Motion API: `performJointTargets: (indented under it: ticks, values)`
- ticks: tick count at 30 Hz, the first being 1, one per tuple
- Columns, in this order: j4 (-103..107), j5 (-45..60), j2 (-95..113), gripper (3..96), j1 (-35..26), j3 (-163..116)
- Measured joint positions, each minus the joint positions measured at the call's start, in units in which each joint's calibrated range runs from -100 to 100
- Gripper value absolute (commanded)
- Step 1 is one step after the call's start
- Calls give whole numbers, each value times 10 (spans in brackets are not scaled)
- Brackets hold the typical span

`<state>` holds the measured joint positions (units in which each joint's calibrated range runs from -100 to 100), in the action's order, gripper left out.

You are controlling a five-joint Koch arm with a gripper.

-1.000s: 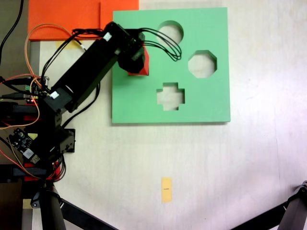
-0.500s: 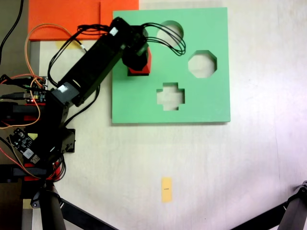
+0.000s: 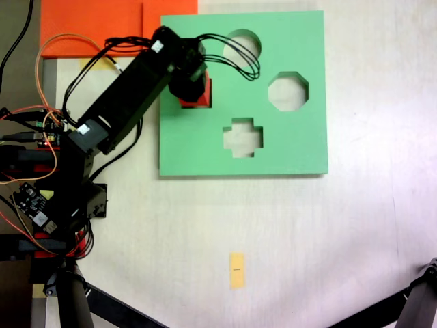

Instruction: Put the square block into the corresponding hole

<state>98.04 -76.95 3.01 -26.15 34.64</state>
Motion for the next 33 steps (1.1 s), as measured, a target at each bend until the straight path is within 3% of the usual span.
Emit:
performJointTargets:
  ticks: [26,27,29,30,33]
  values:
    - [1,1,-126,224,-9,11]
    - [2,1,-130,256,-9,14]
    - [4,4,-134,502,-10,16]
    - [4,7,-134,560,-10,16]
    - [4,20,-145,566,-10,13]
